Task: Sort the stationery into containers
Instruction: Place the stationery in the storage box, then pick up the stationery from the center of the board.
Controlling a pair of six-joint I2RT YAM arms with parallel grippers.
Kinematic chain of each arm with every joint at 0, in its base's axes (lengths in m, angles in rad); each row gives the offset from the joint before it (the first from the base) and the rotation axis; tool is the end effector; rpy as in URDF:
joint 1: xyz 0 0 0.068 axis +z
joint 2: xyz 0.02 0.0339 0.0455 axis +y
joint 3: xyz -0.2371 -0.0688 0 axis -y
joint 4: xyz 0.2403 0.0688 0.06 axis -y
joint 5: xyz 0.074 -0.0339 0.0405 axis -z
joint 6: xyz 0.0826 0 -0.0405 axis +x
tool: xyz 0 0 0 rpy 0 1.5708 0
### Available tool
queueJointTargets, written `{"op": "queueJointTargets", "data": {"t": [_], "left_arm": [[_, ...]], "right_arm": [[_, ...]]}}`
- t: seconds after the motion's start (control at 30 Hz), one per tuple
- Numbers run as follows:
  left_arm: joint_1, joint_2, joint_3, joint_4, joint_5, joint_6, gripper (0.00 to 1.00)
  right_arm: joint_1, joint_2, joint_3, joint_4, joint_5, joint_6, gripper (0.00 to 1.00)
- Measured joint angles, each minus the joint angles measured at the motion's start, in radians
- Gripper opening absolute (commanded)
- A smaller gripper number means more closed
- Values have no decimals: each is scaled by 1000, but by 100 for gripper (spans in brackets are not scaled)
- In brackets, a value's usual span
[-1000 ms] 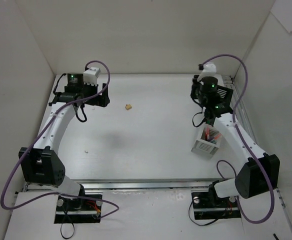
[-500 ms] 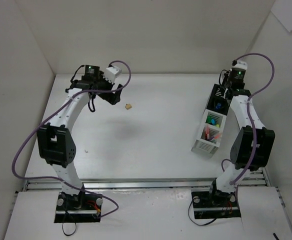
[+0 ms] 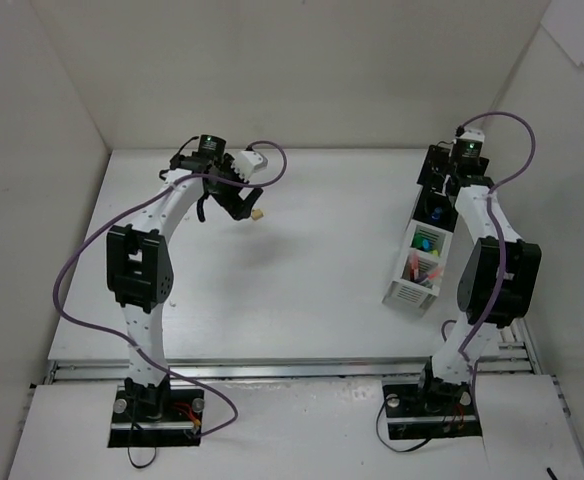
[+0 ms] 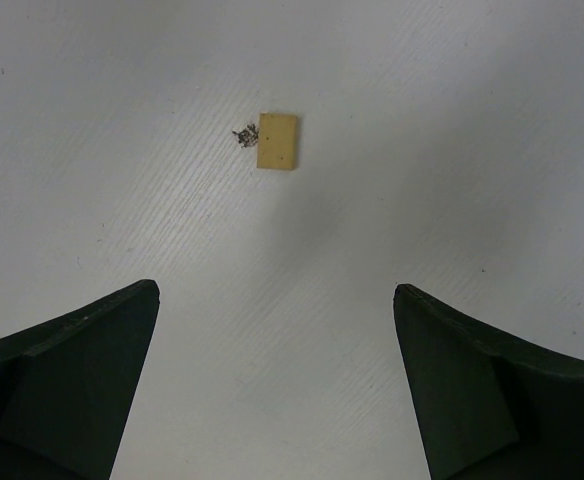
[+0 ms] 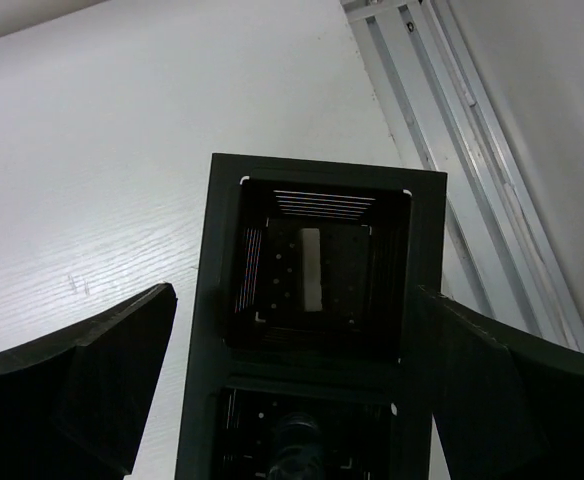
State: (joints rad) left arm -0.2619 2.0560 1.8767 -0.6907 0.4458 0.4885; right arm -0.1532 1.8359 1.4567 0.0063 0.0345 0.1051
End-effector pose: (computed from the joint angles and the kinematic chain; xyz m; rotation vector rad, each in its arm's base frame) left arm 0.4481 -0.1570 0.2259 1.0493 2.1294 -0.4350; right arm 0.4674 -0.0751 0.2521 0.2731 1.9248 -0.0654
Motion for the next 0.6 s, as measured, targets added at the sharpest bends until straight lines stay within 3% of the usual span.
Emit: {"op": "queueJointTargets", "data": {"t": [0.43, 0.57, 0.6], "left_arm": [[-40, 180, 105, -18, -1, 28, 94], [-45, 250, 138, -15, -2, 5, 82], [-45, 267, 154, -14, -3, -4, 73]], "right_arm": [[50, -447, -112, -2, -21, -1, 98], [50, -527, -168, 6, -23, -1, 98], [50, -535, -181, 5, -23, -1, 98]]}}
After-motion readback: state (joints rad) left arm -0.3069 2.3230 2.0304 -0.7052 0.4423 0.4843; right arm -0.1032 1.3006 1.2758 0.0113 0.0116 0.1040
